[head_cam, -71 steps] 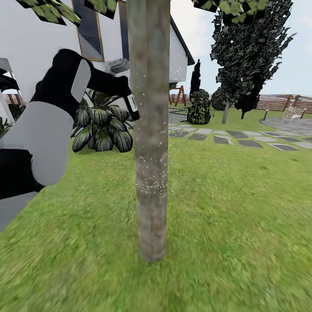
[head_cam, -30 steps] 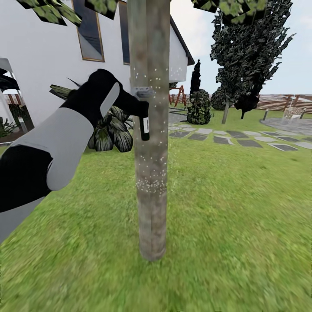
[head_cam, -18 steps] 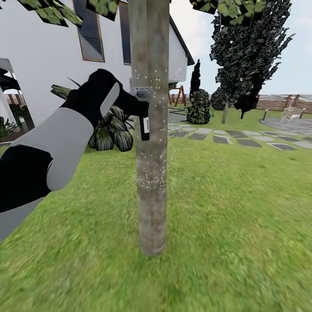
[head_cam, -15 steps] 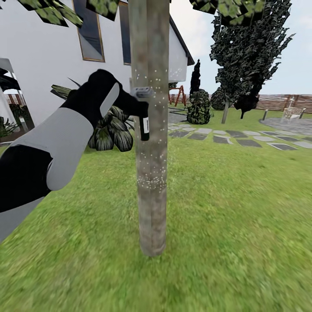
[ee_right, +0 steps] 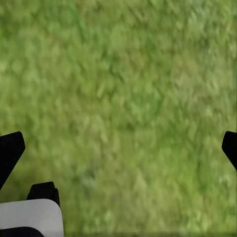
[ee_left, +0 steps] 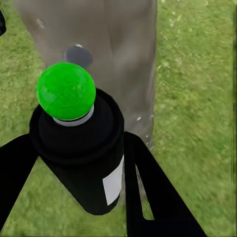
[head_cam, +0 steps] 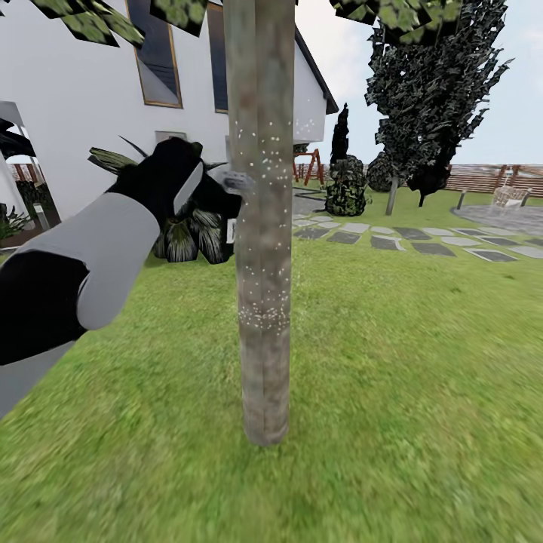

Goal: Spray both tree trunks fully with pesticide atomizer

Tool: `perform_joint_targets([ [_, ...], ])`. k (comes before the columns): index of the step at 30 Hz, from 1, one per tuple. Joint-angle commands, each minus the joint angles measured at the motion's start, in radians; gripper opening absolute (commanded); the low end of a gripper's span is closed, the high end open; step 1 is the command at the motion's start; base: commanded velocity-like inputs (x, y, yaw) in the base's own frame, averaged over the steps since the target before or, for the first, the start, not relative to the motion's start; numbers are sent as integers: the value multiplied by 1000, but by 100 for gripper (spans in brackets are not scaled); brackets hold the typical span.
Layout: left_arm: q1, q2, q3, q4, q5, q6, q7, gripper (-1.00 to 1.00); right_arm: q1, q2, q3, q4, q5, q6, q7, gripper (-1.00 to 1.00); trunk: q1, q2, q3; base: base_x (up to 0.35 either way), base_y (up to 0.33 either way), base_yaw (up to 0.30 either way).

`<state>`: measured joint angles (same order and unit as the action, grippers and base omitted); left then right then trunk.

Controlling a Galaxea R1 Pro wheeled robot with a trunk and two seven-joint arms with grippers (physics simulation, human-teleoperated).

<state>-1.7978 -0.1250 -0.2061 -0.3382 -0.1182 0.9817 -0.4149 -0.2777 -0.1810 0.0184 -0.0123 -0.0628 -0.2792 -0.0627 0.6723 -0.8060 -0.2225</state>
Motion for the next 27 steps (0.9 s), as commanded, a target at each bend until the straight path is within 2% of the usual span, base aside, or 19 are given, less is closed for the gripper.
perform_joint_targets([
  [1, 0, 3, 37, 0, -1, -13, 3, -100, 0, 0, 0, 0, 1, 0, 0, 100, 0, 0, 0, 0, 0, 0],
  [3, 0, 6, 151, -1, 0, -36, 41, -100, 0, 0, 0, 0, 0, 0, 0, 100, 0, 0, 0, 0, 0, 0],
  [4, 0, 7, 245, 0, 2, -48, 180, -100, 0, 0, 0, 0, 0, 0, 0, 100, 0, 0, 0, 0, 0, 0],
  [6, 0, 7, 278, 5, 4, -51, 246, -100, 0, 0, 0, 0, 0, 0, 0, 100, 0, 0, 0, 0, 0, 0],
  [8, 0, 7, 288, 18, 4, -52, 253, -100, 0, 0, 0, 0, 0, 0, 0, 100, 0, 0, 0, 0, 0, 0],
  [10, 0, 7, 293, 48, 3, -53, 184, -100, 0, 0, 0, 0, 0, 0, 0, 100, 0, 0, 0, 0, 0, 0],
  [12, 0, 7, 293, 88, 1, -64, 152, -100, 0, 0, 0, 0, 0, 0, 0, 100, 0, 0, 0, 0, 0, 0],
  [13, 0, 7, 294, 113, 1, -87, 147, -100, 0, 0, 0, 0, 1, 0, 0, 100, 0, 0, 0, 0, 0, 0],
  [14, 0, 7, 294, 177, 0, -153, 141, -100, 0, 0, 0, 0, 0, 0, 0, 100, 0, 0, 0, 0, 0, 0],
  [17, 0, 7, 294, 244, 0, -204, 138, -100, 0, 0, 0, 0, 0, 0, 0, 100, 0, 0, 0, 0, 0, 0],
  [22, 0, 2, 292, 262, 2, -217, 135, -100, 0, 0, 0, 0, 1, 0, 0, 100, 0, 0, 0, 0, 0, 0],
  [25, 0, -23, 286, 252, 5, -218, 132, -100, 0, 0, 0, 0, 1, 0, 0, 100, 0, 0, 0, 0, 0, 0],
  [27, 0, -28, 285, 223, 6, -217, 131, -100, 0, 0, 0, 0, 1, 0, 0, 100, 0, 0, 0, 0, 0, 0],
])
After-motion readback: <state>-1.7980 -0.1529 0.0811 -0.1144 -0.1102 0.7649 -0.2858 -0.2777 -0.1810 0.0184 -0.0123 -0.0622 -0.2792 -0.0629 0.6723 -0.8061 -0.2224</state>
